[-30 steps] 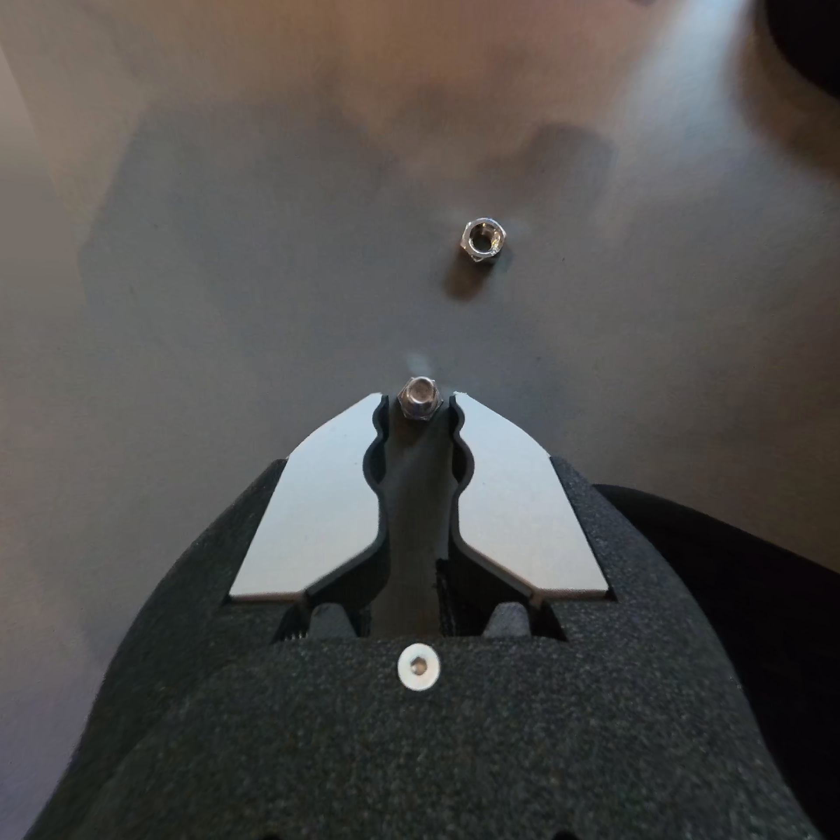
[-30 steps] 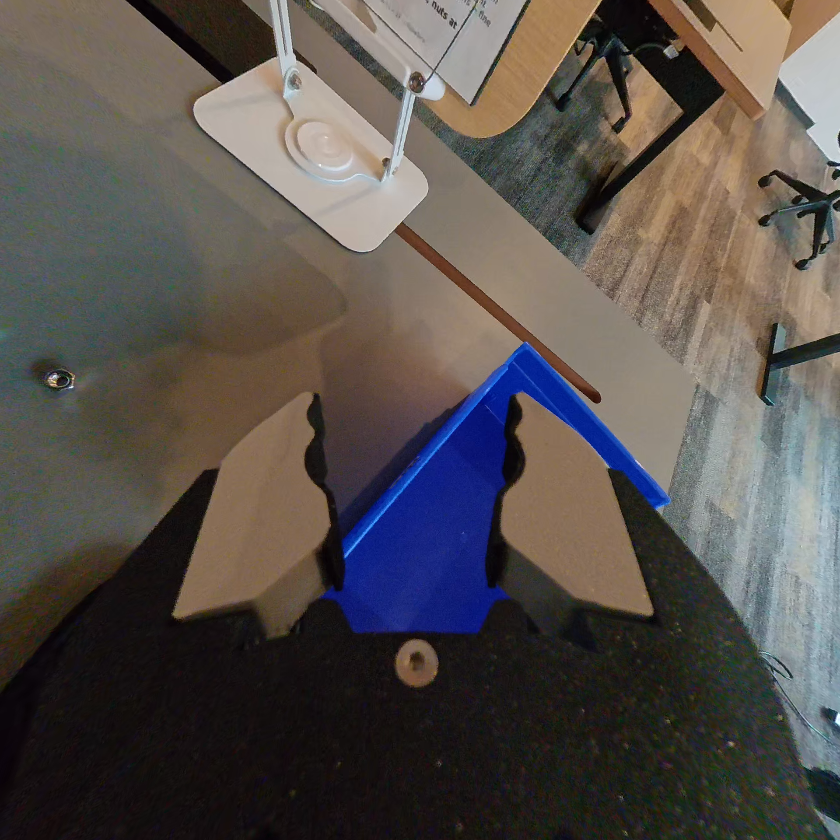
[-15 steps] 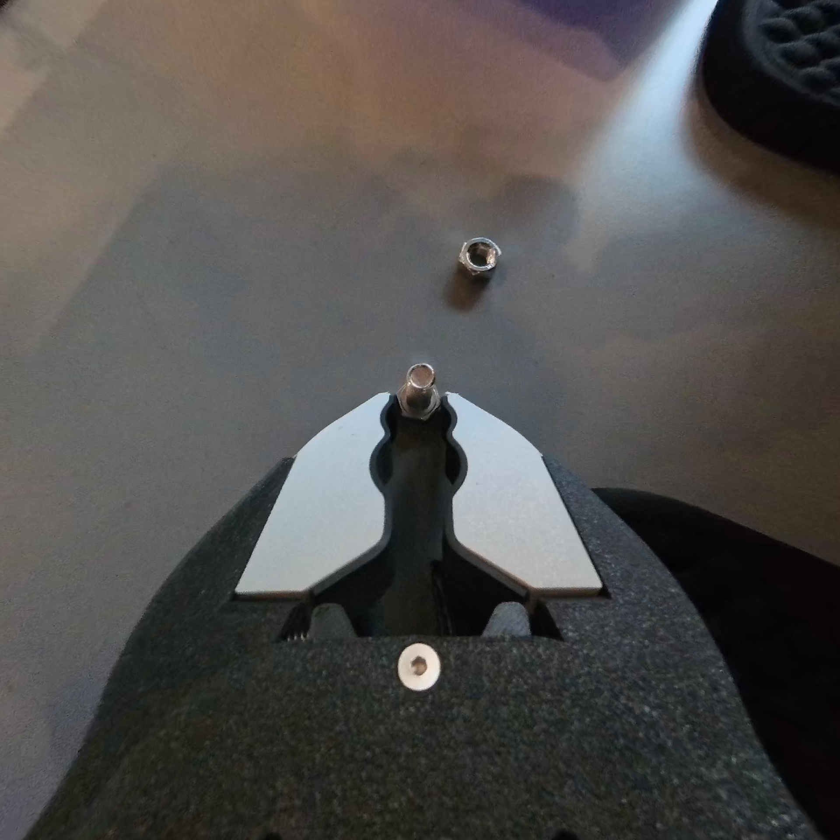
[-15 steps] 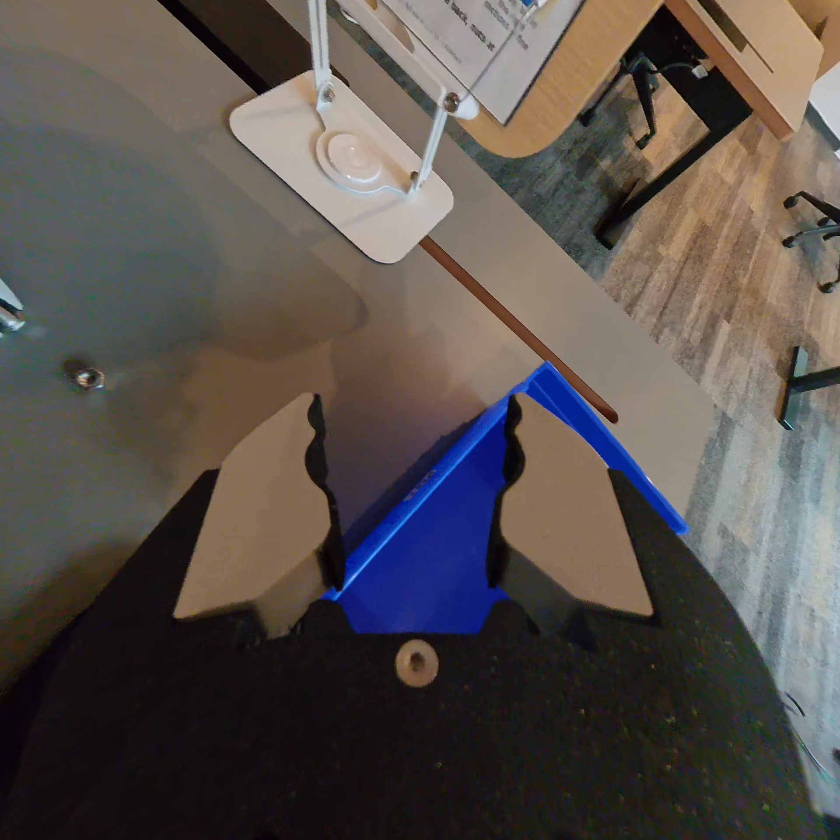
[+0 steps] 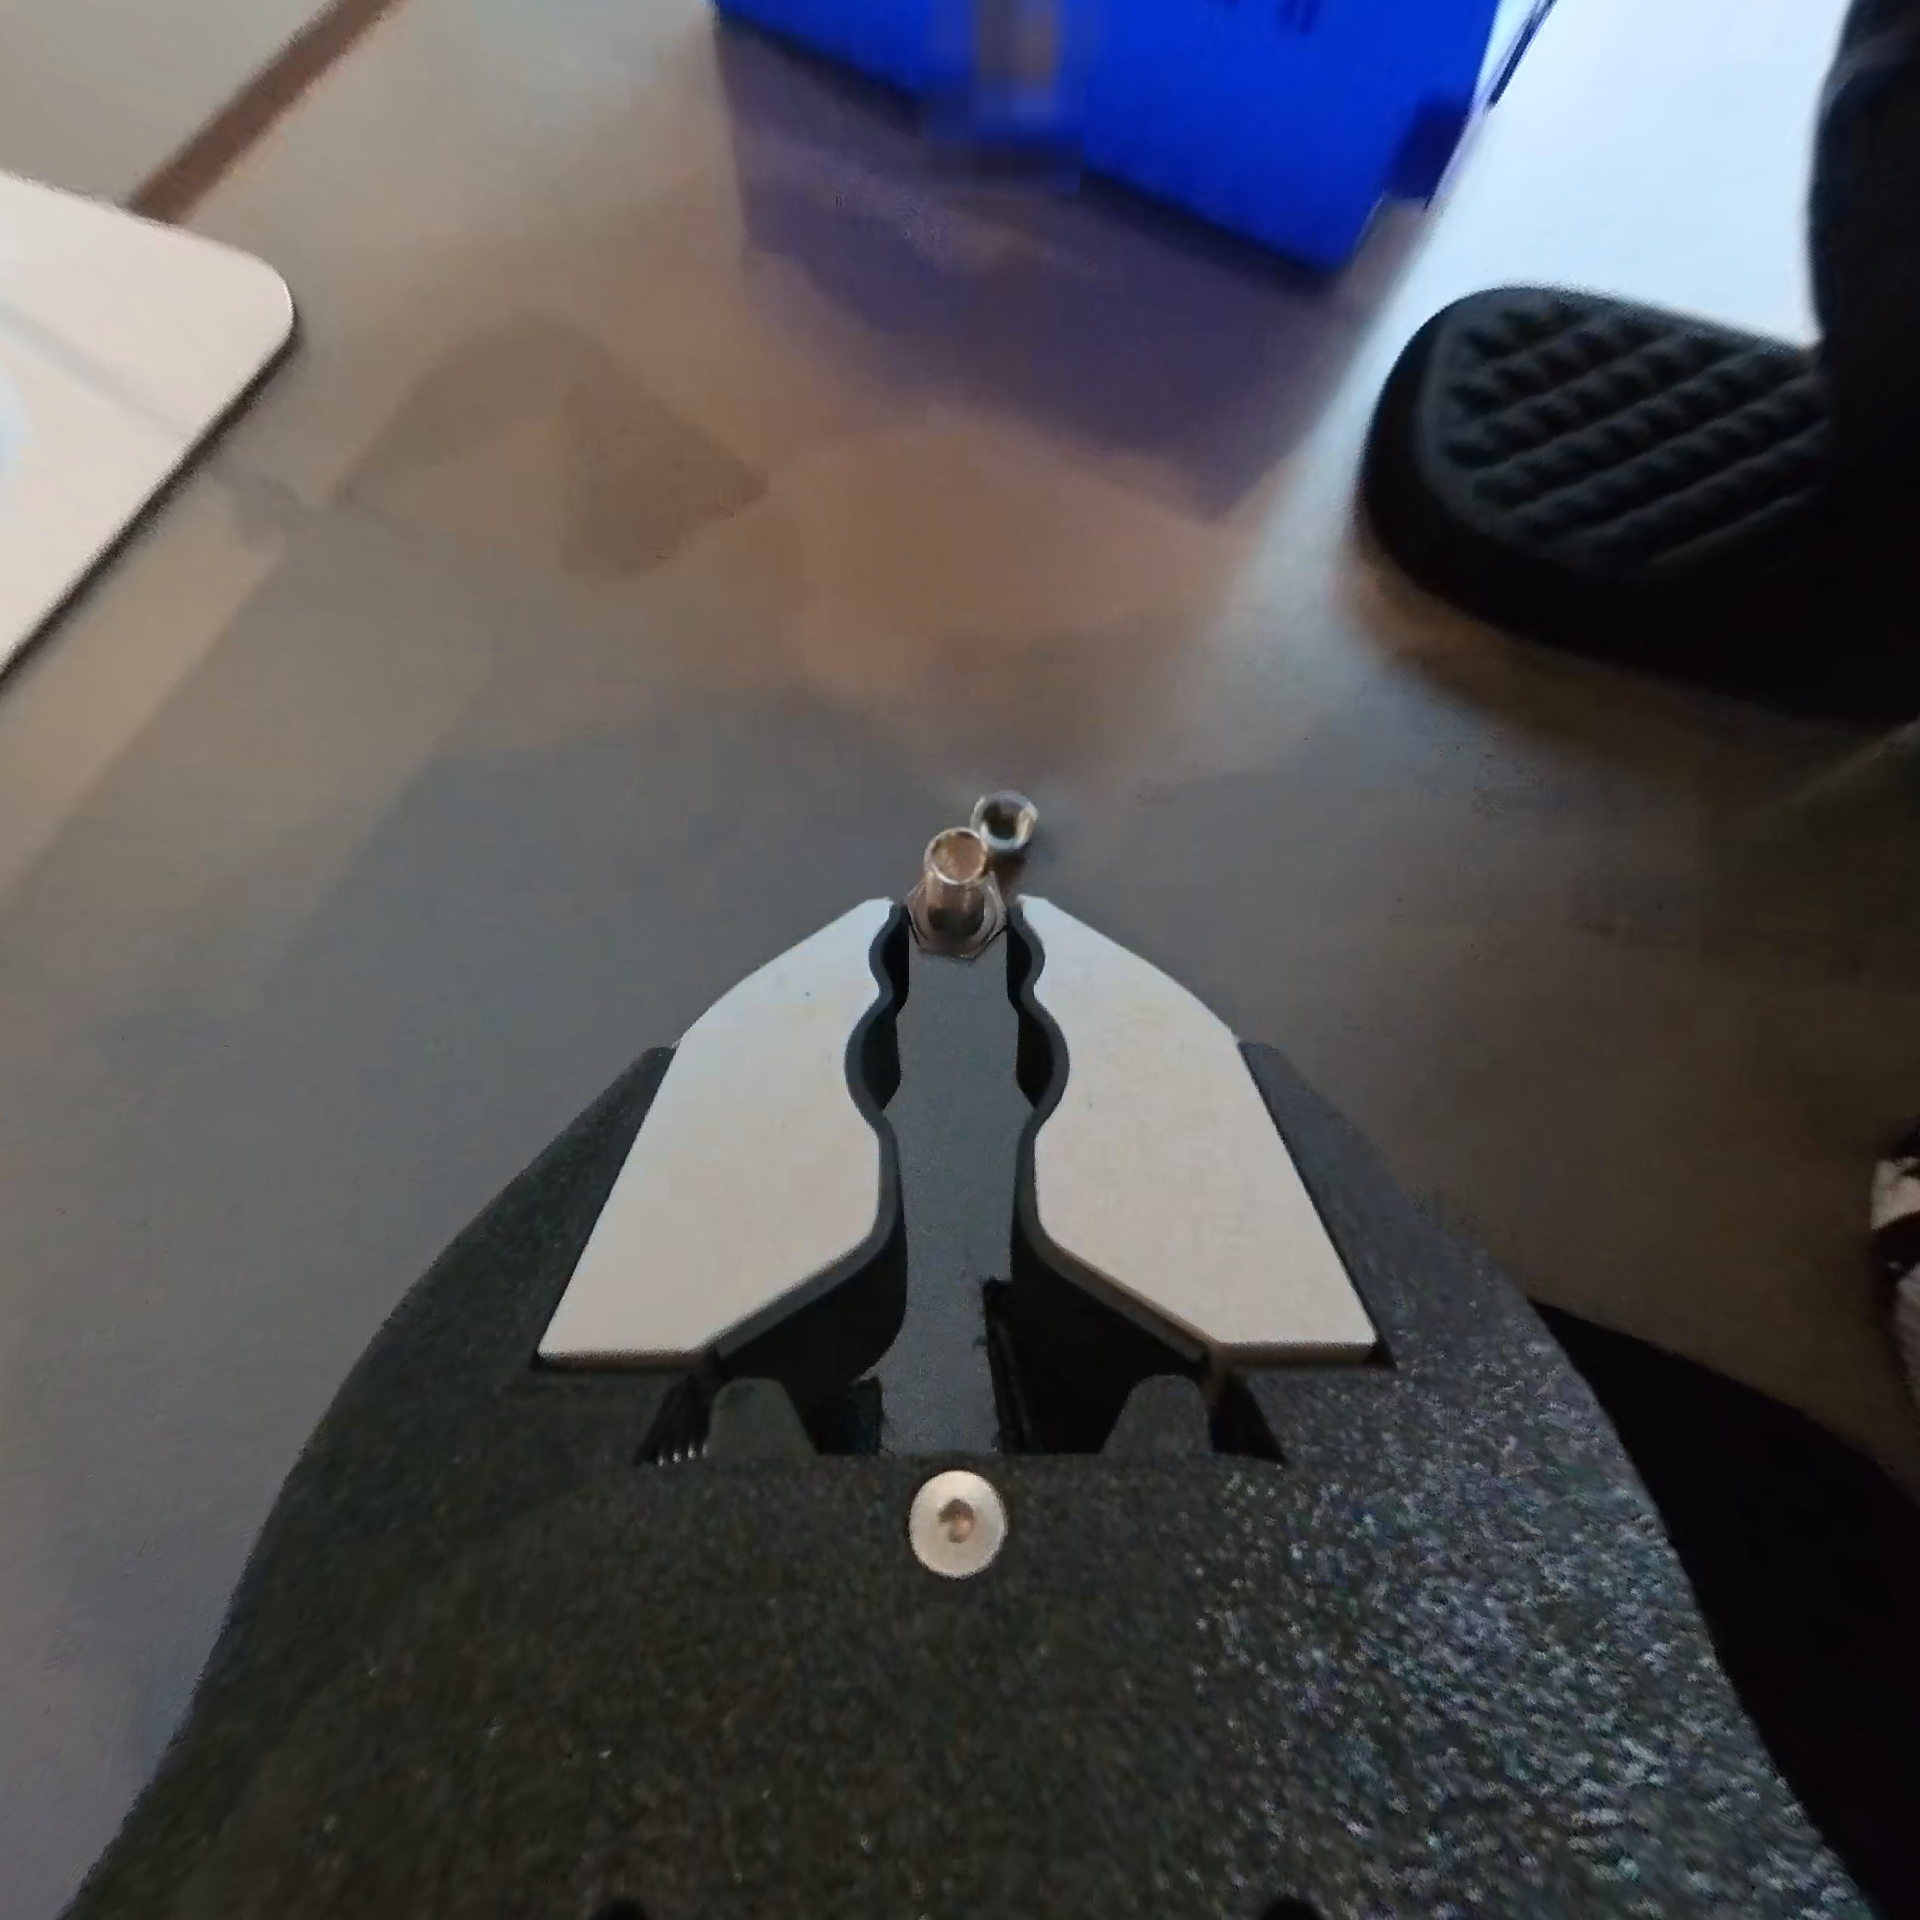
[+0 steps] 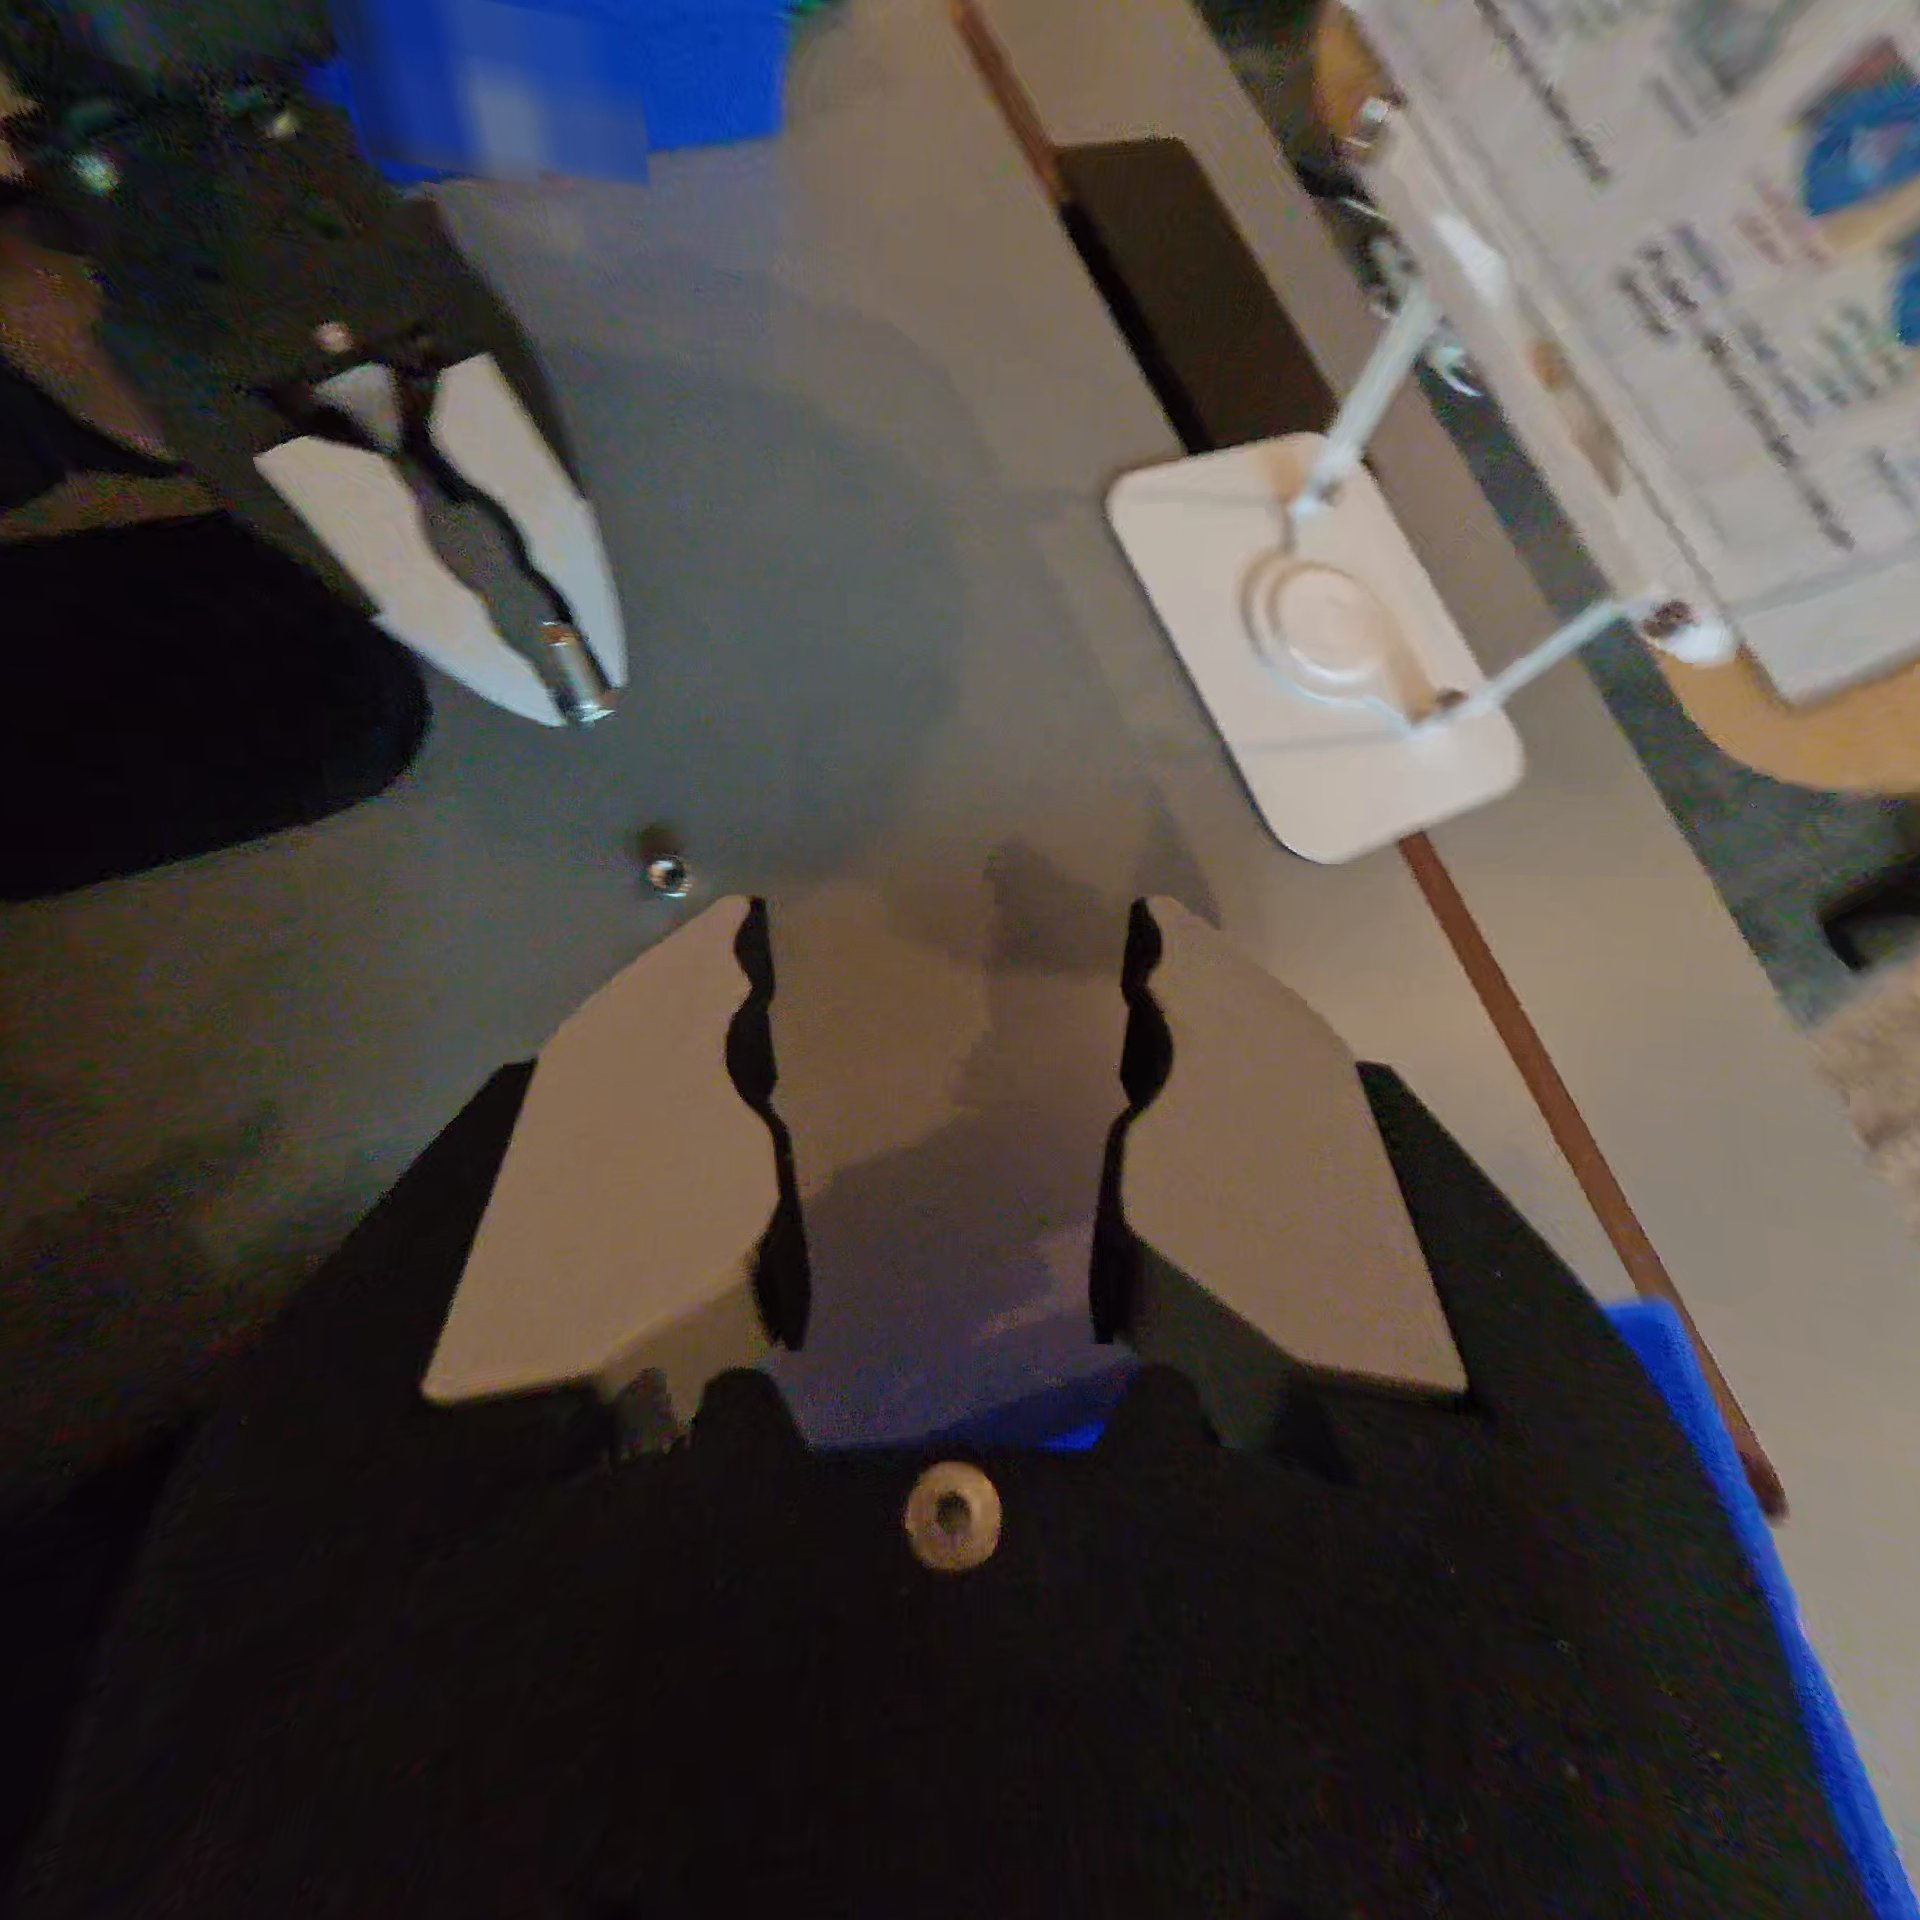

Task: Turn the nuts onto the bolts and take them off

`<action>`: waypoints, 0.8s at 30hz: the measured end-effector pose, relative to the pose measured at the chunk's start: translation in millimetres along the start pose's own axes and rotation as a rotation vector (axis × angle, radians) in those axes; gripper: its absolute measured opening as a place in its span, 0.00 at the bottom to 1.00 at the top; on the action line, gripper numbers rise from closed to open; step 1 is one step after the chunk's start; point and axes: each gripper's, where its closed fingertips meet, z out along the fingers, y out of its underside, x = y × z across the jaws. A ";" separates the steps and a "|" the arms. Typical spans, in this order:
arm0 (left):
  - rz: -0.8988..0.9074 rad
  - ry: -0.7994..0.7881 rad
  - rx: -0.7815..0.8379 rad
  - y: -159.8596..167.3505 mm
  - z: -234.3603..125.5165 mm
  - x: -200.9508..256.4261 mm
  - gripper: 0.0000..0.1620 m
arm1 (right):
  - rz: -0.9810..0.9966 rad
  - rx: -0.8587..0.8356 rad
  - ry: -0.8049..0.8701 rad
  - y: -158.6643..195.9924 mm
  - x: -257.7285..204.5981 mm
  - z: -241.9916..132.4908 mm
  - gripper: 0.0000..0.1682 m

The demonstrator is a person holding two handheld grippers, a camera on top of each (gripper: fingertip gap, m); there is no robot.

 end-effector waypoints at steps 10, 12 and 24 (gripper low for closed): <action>0.077 0.002 0.084 -60.1 -16.3 17.6 0.11 | -0.177 0.038 -0.303 -40.3 -72.4 43.9 0.27; 0.084 -0.003 0.089 -65.0 -17.4 17.7 0.11 | -0.204 0.025 -0.333 -41.9 -81.7 50.3 0.26; 0.107 0.004 0.110 -73.5 -21.3 21.7 0.11 | -0.258 -0.027 -0.402 -40.6 -100.5 69.6 0.14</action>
